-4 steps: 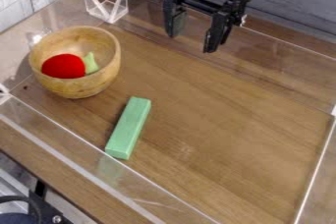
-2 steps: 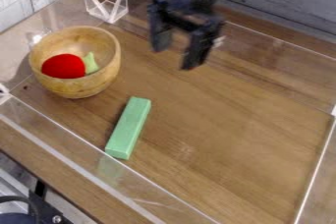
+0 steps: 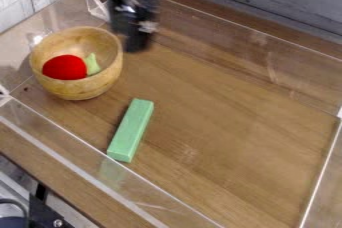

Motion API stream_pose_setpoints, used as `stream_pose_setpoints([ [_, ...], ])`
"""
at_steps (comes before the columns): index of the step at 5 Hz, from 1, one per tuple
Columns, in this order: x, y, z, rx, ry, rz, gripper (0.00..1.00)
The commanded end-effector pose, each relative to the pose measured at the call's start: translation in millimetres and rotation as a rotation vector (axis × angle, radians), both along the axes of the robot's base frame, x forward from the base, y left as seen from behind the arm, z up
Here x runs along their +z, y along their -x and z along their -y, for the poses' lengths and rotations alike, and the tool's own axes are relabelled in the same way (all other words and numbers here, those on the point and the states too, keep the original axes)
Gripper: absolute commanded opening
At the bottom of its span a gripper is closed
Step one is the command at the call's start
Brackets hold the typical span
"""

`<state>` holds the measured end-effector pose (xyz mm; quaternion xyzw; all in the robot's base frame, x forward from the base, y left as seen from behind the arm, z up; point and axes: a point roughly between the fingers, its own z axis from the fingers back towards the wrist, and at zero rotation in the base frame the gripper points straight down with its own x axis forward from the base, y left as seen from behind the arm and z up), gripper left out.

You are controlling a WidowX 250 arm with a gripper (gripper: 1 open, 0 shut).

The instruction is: Move the red object to the right side of the table

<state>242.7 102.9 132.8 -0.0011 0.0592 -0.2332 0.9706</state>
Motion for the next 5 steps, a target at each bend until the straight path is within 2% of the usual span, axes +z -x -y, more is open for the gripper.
stream_pose_setpoints([
  [1, 16.4, 11.9, -34.7, -0.091, -0.045, 0.057, 1.00],
  [2, 15.7, 19.7, -57.1, -0.107, -0.038, 0.073, 1.00],
  [3, 12.6, 20.7, -80.1, -0.153, -0.037, 0.076, 1.00],
  [5, -26.5, 25.3, -101.7, -0.328, 0.004, 0.078, 1.00],
])
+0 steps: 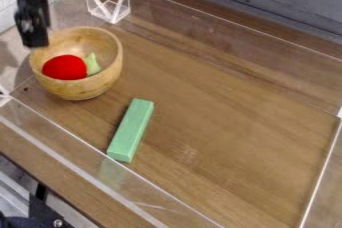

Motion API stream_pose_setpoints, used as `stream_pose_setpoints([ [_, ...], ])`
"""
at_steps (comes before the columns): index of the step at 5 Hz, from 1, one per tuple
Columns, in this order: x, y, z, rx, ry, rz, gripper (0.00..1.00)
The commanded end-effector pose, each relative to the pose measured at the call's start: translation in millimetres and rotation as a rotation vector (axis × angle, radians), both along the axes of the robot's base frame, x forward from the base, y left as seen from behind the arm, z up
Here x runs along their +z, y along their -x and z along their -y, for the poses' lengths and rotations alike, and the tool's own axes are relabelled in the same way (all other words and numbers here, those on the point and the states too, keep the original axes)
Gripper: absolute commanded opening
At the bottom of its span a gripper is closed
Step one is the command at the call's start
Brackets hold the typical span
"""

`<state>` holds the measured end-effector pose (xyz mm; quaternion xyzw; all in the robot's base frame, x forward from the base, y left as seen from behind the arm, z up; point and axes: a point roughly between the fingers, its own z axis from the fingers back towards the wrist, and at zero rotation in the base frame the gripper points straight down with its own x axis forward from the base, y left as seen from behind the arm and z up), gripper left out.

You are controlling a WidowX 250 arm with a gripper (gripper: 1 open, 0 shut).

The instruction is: Move the red object to the right side of the table

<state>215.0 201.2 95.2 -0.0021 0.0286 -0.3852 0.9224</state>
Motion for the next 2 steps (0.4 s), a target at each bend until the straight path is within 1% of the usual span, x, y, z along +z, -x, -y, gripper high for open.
stream_pose_setpoints([
  [1, -5.0, -3.0, -7.8, -0.028, -0.008, 0.031, 1.00],
  [2, -18.3, -6.1, -10.7, -0.051, 0.018, 0.038, 1.00],
])
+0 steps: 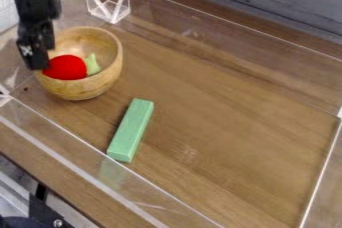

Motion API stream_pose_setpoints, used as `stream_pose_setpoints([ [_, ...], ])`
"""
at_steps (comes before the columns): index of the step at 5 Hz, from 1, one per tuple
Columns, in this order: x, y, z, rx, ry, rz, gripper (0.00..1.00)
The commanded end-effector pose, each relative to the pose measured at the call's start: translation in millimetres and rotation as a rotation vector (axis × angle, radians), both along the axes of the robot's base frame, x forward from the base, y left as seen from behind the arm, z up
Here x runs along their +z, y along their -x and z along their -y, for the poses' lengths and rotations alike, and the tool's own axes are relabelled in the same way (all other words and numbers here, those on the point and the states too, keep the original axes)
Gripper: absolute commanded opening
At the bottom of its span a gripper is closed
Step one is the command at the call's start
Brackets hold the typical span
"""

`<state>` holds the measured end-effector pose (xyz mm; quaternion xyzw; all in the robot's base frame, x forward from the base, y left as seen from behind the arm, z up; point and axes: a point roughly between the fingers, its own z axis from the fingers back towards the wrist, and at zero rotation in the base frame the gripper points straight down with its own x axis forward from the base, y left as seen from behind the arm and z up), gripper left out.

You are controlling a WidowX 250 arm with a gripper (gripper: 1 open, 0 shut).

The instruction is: Move the red object to the right side of the table

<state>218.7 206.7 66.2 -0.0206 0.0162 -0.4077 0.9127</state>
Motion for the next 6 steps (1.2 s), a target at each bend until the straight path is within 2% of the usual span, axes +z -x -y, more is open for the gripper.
stream_pose_setpoints([
  [1, -13.6, -3.3, -7.3, -0.003, 0.000, 0.037, 1.00],
  [2, -30.4, -2.5, -5.9, 0.026, 0.037, 0.047, 1.00],
  [4, -36.3, -3.1, 11.6, 0.116, 0.105, 0.066, 1.00],
  [6, -34.5, -16.6, 31.2, 0.146, 0.165, 0.071, 1.00],
])
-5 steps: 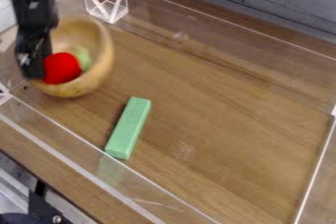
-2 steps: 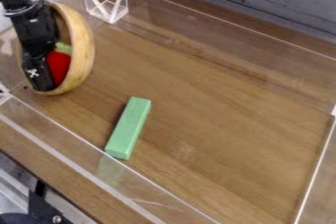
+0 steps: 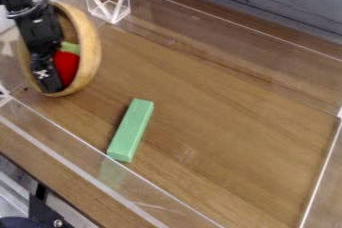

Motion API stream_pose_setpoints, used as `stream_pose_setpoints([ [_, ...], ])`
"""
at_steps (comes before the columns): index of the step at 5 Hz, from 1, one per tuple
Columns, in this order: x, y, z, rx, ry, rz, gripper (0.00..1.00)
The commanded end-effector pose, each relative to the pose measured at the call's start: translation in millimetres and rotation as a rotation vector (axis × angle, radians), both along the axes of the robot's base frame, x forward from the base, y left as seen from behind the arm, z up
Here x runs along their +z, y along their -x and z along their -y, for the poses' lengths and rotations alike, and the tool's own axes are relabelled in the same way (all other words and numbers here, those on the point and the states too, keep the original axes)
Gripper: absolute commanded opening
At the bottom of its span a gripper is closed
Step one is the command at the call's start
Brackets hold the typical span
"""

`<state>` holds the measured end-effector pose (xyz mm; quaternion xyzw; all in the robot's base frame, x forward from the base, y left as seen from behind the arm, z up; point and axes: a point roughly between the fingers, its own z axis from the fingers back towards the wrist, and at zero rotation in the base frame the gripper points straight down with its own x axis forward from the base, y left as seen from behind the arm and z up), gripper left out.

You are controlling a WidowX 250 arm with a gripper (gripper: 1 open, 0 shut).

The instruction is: Move the red object to the right side of the table

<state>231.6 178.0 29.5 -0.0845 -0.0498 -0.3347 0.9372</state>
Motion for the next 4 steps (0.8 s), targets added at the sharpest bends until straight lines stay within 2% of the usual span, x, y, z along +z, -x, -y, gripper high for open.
stream_pose_setpoints([
  [1, 5.3, -4.9, 6.8, -0.001, 0.035, 0.004, 0.00],
  [2, 11.2, -4.5, 2.4, 0.027, 0.074, 0.002, 0.00],
  [3, 12.6, -6.4, 3.3, 0.021, 0.109, 0.002, 0.00],
  [4, 17.1, -14.4, -2.4, 0.001, 0.106, 0.002, 0.00],
])
